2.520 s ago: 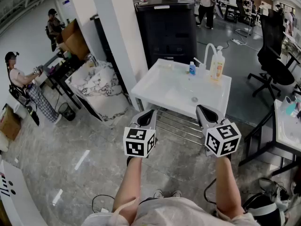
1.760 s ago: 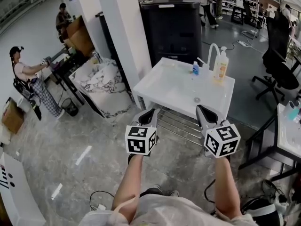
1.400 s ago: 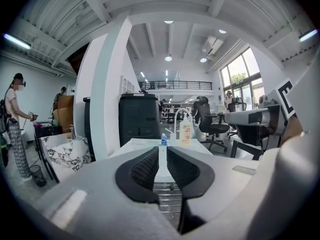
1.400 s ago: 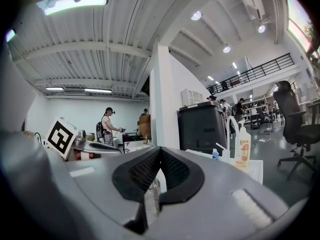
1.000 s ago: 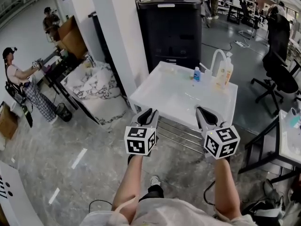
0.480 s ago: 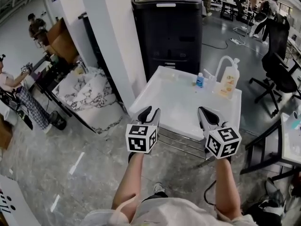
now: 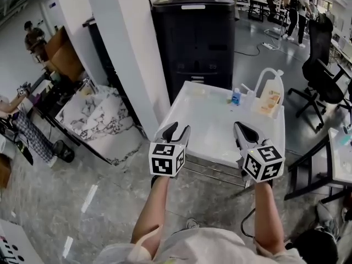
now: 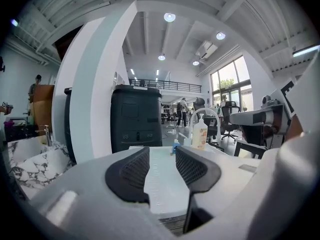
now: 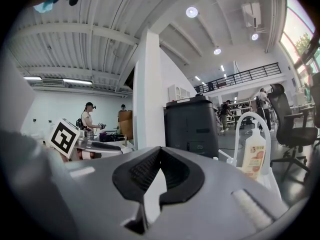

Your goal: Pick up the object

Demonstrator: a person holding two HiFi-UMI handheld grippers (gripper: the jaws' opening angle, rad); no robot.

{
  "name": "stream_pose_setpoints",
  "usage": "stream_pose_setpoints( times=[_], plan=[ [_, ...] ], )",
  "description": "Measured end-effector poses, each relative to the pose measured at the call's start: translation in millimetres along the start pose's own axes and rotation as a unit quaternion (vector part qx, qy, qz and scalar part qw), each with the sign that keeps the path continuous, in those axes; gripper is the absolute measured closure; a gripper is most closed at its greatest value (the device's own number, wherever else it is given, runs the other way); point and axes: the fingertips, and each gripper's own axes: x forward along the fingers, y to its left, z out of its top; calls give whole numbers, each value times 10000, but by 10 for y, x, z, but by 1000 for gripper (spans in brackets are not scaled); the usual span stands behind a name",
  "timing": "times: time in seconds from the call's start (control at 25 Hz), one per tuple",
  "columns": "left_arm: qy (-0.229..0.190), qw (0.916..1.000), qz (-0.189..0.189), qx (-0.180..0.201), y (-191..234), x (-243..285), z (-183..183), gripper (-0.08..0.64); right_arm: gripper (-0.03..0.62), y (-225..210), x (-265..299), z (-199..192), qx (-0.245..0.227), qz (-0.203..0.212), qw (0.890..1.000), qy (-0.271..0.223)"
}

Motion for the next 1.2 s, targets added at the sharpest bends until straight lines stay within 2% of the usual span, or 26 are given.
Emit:
stream_pose_setpoints(
  times=[0.28, 0.68, 1.2],
  plan=[
    [-46, 9999, -109, 42, 249, 62, 29, 390, 589, 113, 208, 32, -62, -108, 9999, -26],
    [-44, 9996, -248, 112, 341, 242, 15, 388, 589, 24, 343, -4, -42, -264, 9996, -50],
    [28, 9989, -380, 289, 349, 967, 140, 387, 589, -555, 731, -3, 110, -407, 9990, -148]
  ],
)
